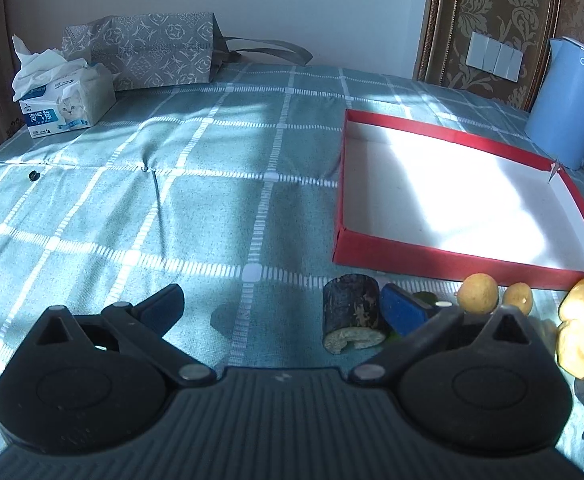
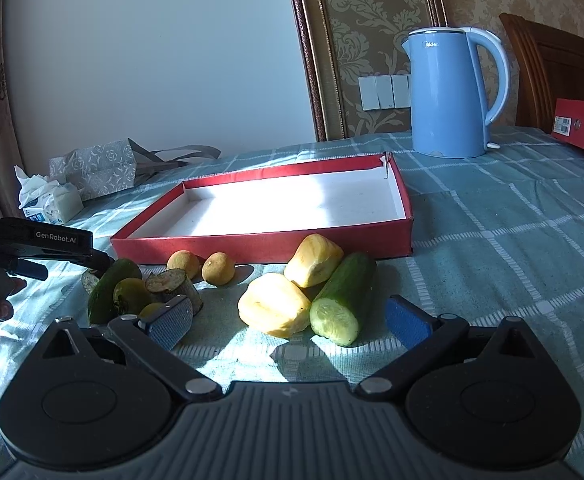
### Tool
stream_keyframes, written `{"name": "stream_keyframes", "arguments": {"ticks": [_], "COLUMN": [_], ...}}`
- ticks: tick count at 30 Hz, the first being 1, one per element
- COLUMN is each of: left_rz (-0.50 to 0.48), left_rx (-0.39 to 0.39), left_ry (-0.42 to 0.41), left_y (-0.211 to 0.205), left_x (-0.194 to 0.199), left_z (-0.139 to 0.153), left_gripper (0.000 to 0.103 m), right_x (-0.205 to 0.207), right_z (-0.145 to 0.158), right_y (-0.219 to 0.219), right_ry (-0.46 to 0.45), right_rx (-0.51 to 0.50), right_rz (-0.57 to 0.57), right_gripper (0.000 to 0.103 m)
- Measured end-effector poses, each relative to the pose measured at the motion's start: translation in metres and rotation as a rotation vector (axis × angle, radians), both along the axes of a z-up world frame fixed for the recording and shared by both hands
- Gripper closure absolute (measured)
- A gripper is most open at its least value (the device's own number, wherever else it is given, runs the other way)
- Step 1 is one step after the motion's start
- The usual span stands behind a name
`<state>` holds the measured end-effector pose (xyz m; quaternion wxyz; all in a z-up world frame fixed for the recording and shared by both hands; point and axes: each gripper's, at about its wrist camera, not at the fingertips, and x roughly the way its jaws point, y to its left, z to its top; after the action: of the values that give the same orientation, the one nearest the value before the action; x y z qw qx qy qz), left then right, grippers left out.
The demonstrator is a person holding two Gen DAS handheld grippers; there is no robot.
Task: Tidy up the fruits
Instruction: 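Move the left gripper onto the dark eggplant chunk and close it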
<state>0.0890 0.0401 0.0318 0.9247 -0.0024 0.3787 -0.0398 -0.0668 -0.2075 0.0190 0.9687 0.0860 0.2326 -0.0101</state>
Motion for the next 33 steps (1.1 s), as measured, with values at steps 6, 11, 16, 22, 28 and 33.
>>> {"name": "stream_keyframes", "arguments": {"ticks": [6,11,16,22,28,33], "left_rz": [-0.026,-0.032,-0.003,0.003,-0.039,-0.057], "left_rx": [-0.049,-0.03,-0.02,-0.006,-0.016,-0.029], "left_ry": [0.07,0.083,0.088,0.077,0.045,0.044], "left_y": [0.005,-0.002,-0.003,-0.003,-0.005,-0.009], "left_x": [0.018,0.024,0.023,0.018,0.011,0.008], "left_z": [-0.005,-0.005,-0.013,-0.014,-0.011,-0.009], "left_gripper": [0.0,0.0,0.0,0.0,0.017,0.03], "right_x": [0.0,0.001,0.0,0.001,0.001,0.001], "right_z": [0.0,-0.001,0.0,-0.001,-0.001,-0.001], "right_y": [0.0,0.0,0.001,0.001,-0.001,0.0], "right_ry": [0.003,0.006,0.004,0.004,0.006,0.002], "right_rx": [-0.001,0.003,0.001,0.004,0.009,0.007], "right_rz": [0.001,-0.002,-0.002,0.002,-0.002,-0.006], "right_gripper": [0.0,0.0,0.0,0.0,0.0,0.0]}}
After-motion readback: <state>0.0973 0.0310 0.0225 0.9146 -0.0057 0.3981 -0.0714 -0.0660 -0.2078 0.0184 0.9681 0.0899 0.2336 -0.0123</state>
